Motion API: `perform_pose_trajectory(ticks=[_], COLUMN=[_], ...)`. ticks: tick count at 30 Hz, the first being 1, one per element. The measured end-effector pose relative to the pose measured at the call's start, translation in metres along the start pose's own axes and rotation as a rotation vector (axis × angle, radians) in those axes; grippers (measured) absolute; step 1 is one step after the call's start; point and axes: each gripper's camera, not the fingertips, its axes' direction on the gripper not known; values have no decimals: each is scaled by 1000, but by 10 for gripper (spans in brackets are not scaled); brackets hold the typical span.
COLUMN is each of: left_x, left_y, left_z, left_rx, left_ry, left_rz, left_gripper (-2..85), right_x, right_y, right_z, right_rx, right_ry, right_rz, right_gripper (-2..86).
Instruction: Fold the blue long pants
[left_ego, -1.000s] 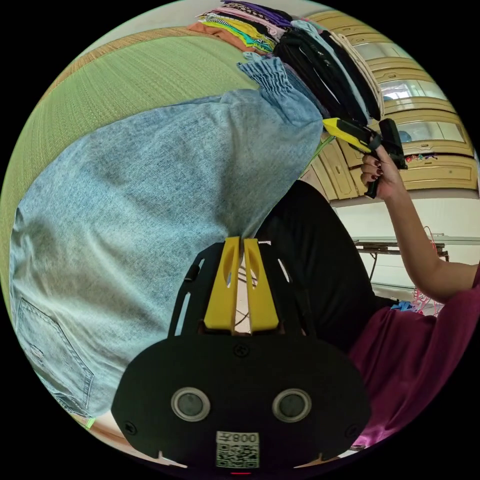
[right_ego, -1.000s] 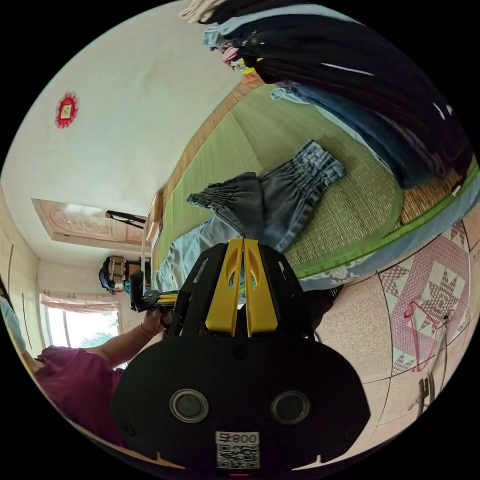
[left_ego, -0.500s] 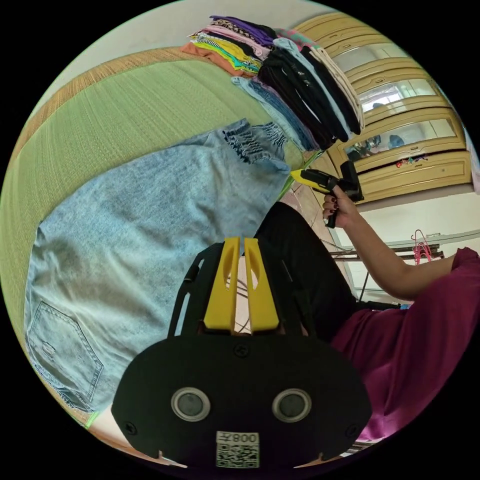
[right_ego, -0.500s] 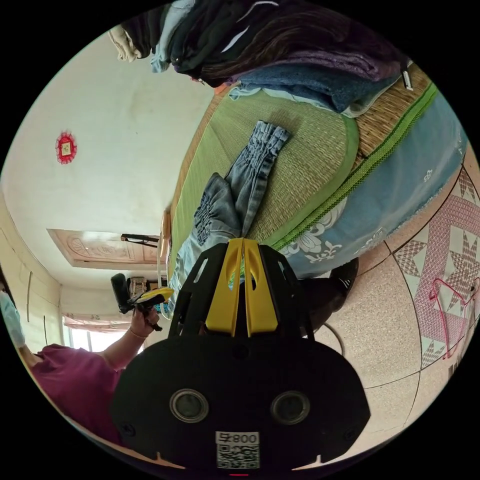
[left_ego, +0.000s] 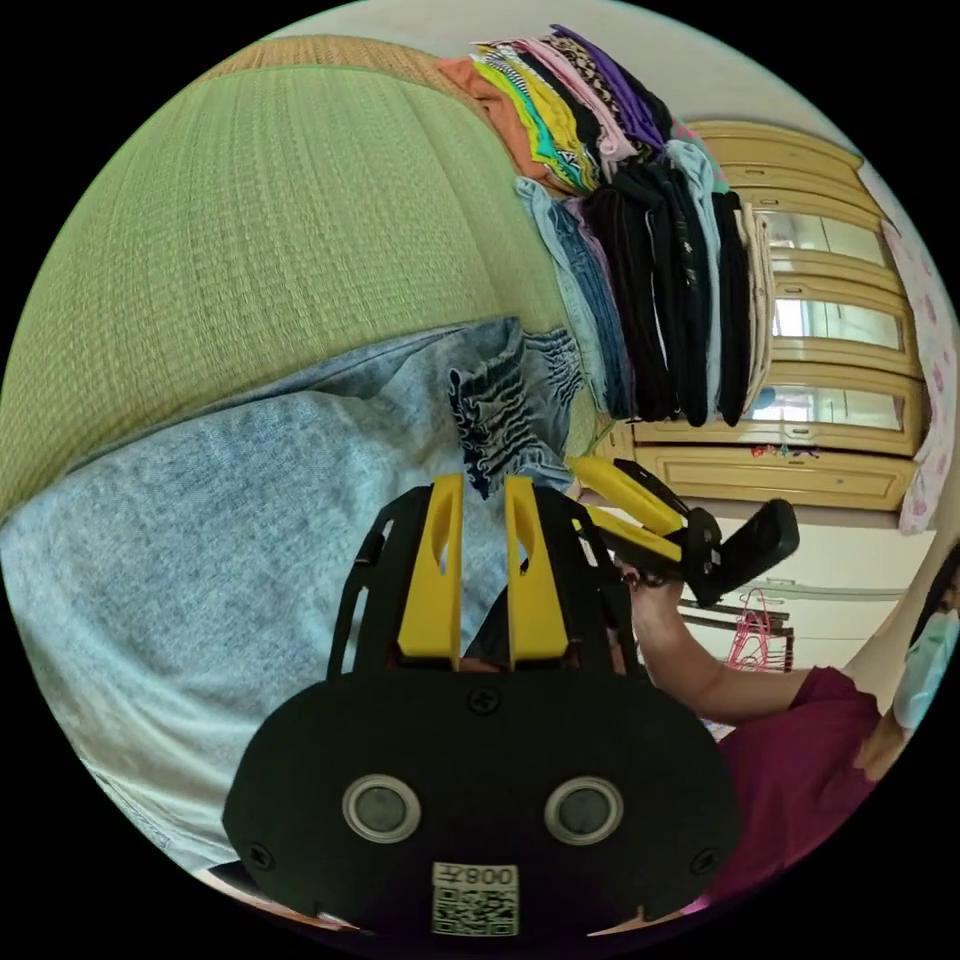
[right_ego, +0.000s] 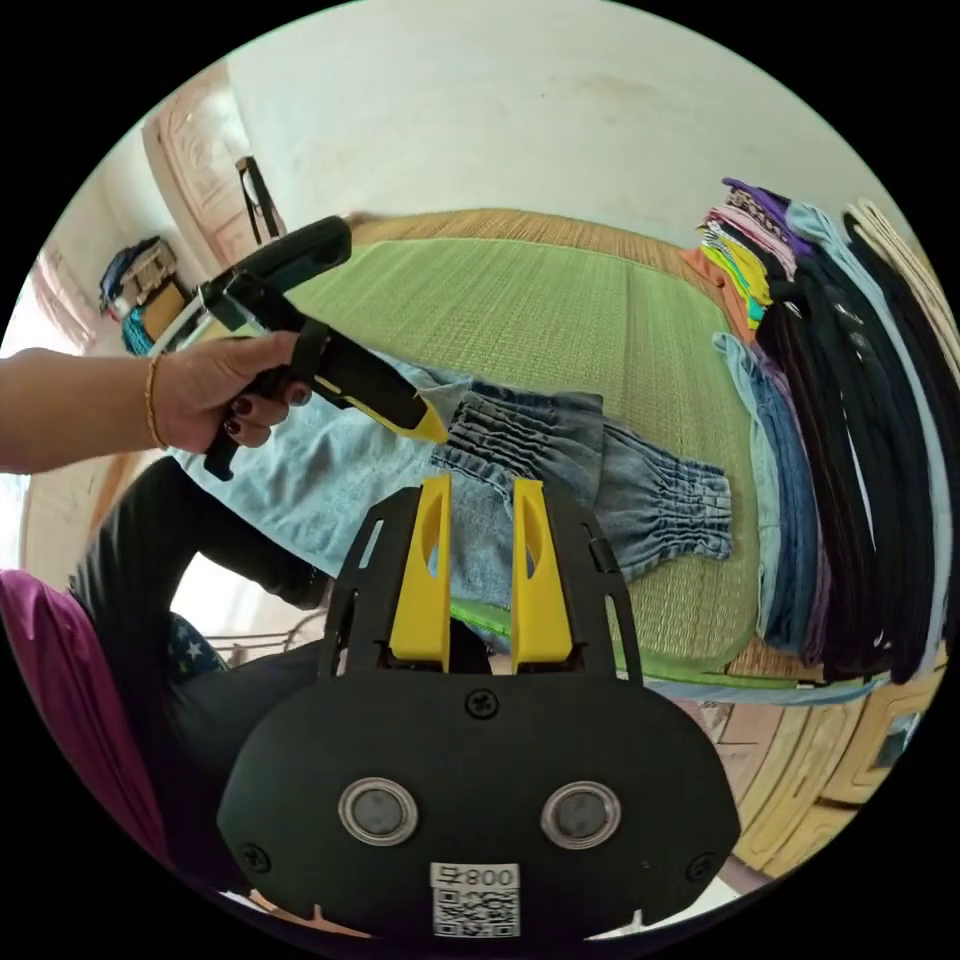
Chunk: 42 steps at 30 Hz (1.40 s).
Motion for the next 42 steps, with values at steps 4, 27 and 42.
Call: perform_pose_trajectory(ticks=[4, 27, 42], left_x=[-5, 185, 184], left_y=[-25, -195, -226], left_z=[25, 127, 220], left_rx=[-20, -35, -221], left_ry=[31, 141, -426], left_rz=[-49, 405, 449], left_gripper=[35, 50, 35], right_x=[-16, 150, 203], right_y=[0, 115, 162], right_z=[33, 30, 61], right_rx=[-82, 190, 244], right_ry=[80, -313, -455], right_rz=[-74, 555, 686], right_gripper=[52, 44, 24])
